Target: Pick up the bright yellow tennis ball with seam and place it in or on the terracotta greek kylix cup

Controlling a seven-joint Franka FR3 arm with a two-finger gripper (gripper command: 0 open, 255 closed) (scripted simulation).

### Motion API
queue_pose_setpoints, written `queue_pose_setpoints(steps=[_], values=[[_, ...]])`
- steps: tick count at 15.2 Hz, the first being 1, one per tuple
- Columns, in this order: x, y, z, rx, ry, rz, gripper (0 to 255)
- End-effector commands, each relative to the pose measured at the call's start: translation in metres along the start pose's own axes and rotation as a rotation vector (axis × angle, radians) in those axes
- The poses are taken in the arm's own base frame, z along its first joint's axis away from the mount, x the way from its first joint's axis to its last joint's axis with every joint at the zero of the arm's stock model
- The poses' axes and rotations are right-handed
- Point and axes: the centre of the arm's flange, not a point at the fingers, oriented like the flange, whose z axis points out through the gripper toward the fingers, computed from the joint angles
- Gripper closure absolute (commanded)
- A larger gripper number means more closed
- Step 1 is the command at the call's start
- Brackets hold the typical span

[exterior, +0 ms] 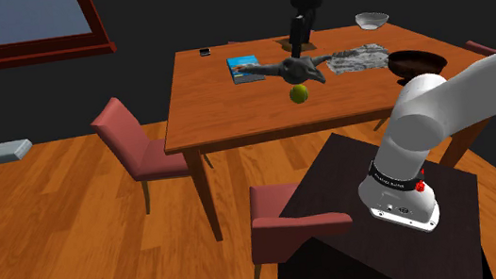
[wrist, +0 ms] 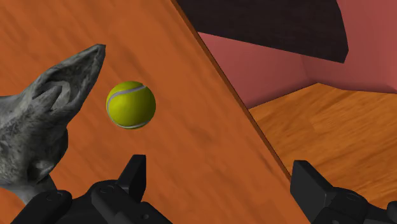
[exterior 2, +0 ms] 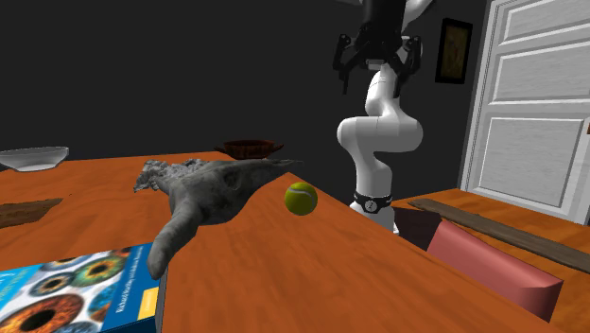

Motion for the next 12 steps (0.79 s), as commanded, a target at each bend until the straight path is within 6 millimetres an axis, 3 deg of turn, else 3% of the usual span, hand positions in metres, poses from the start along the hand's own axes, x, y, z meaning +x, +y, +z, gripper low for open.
queue_pose_setpoints(steps=[1, 12], values=[[0.0, 0.0, 0.0, 0.0, 0.0, 0.0, 0], [0.002, 0.051, 0.128, -0.114, 0.056, 0.166, 0]])
